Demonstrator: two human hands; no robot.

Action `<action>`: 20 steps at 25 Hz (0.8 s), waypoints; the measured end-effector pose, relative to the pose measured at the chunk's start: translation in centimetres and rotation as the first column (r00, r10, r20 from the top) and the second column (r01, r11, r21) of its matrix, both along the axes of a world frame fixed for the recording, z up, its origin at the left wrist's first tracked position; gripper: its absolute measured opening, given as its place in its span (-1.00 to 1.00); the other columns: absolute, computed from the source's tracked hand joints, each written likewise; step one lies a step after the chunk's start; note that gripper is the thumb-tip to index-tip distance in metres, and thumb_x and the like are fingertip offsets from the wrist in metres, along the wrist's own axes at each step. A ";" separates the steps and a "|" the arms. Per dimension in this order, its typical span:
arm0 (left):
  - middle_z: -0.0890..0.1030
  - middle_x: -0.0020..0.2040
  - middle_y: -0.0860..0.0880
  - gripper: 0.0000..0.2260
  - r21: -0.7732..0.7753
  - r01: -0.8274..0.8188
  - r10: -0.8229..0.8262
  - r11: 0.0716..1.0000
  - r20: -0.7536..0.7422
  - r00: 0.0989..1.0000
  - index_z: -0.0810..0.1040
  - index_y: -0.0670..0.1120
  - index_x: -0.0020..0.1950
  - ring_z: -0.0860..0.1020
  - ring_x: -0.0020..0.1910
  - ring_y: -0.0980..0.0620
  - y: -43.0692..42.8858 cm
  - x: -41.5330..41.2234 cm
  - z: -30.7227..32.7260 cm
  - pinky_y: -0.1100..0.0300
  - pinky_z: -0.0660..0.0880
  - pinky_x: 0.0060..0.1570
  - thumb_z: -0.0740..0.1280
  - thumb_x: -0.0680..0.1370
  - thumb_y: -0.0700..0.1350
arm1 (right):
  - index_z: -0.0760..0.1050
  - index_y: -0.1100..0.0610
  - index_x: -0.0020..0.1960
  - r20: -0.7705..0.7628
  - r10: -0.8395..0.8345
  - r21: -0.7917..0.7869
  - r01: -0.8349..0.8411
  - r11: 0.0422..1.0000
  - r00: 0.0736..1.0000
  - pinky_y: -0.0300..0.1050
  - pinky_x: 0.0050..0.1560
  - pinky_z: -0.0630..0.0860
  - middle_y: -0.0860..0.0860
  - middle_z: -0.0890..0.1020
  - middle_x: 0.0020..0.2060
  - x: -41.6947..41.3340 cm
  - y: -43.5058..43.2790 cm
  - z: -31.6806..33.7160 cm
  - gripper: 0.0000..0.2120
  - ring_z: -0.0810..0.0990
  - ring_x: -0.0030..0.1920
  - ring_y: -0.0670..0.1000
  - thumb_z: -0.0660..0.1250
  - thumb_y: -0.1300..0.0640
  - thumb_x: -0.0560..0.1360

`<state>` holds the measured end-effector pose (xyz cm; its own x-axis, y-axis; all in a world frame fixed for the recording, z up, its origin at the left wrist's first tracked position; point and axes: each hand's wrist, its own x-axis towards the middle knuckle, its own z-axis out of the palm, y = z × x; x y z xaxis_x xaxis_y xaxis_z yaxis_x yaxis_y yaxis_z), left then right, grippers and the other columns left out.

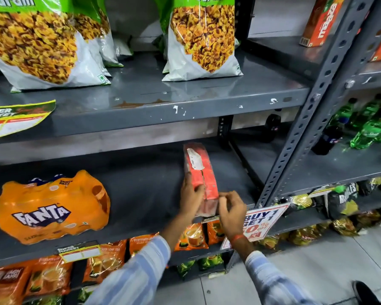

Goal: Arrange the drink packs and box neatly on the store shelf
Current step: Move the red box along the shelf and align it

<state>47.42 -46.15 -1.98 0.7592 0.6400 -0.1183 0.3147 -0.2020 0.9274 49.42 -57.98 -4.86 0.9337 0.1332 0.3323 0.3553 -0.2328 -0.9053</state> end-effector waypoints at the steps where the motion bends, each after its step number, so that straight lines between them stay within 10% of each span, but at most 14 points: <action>1: 0.45 0.35 -0.26 -0.58 -0.072 0.041 -0.041 0.997 0.008 0.999 0.30 -0.23 0.41 0.44 0.31 -0.21 1.7 0.1 0.3 0.01 0.40 0.31 0.22 0.55 -0.27 | 0.61 0.19 -0.19 0.032 0.057 -0.056 -0.055 0.997 0.998 -0.16 -0.21 0.45 0.07 0.63 -0.30 -0.8 0.5 -0.2 -0.81 0.57 -0.26 -0.01 0.23 0.16 0.40; 5: 0.53 0.28 -0.18 -0.67 -0.104 0.284 -0.292 0.953 -0.068 0.954 0.43 -0.20 0.33 0.49 0.20 -0.06 7.2 0.2 2.1 0.07 0.45 0.24 0.25 0.57 -0.19 | 0.66 0.21 -0.07 0.150 0.251 -0.151 -0.229 0.962 0.956 -0.20 -0.03 0.52 0.10 0.71 -0.11 -2.6 3.3 -0.2 -0.81 0.65 -0.11 0.01 0.29 0.31 0.40; 9: 0.44 0.34 -0.26 -0.39 0.301 0.020 0.000 0.953 -0.065 0.998 0.37 -0.16 0.40 0.41 0.32 -0.22 5.5 -1.1 0.6 -0.07 0.35 0.36 0.44 0.42 0.04 | 0.62 0.13 -0.01 0.108 0.225 -0.056 -0.220 0.974 0.969 -0.26 -0.05 0.51 0.04 0.68 -0.08 -0.5 3.5 1.1 -0.77 0.63 -0.08 -0.04 0.24 0.26 0.43; 12: 0.37 0.34 -0.24 -0.26 0.259 -0.023 0.012 0.966 0.046 0.999 0.19 -0.07 0.49 0.41 0.32 -0.20 2.9 -3.4 -1.8 -0.12 0.42 0.31 0.48 0.41 -0.06 | 0.44 0.20 0.25 -0.114 -0.083 0.118 0.096 0.988 0.990 -0.05 0.23 0.43 0.16 0.54 0.18 5.6 2.1 2.1 -0.68 0.51 0.20 0.09 0.26 0.21 0.51; 15: 0.40 0.38 -0.18 -0.27 0.228 0.028 -0.031 0.973 0.012 0.999 0.18 -0.03 0.50 0.42 0.35 -0.14 4.9 -3.7 -2.2 -0.15 0.45 0.29 0.47 0.42 -0.09 | 0.15 0.14 0.49 -0.410 0.004 -0.063 -0.033 0.997 0.912 0.07 0.48 0.18 0.19 0.28 0.47 11.3 0.6 1.9 -0.44 0.26 0.46 0.17 0.20 -0.02 0.57; 20: 0.39 0.41 -0.18 -0.29 0.161 0.158 -0.157 0.974 -0.019 0.987 0.19 -0.08 0.49 0.39 0.39 -0.13 6.5 -4.4 -1.1 -0.17 0.43 0.32 0.46 0.43 -0.17 | 0.31 0.19 0.38 -0.382 0.074 0.055 -0.057 0.997 0.921 0.14 0.43 0.29 0.21 0.45 0.35 10.6 1.1 0.1 -0.56 0.41 0.36 0.16 0.22 0.01 0.56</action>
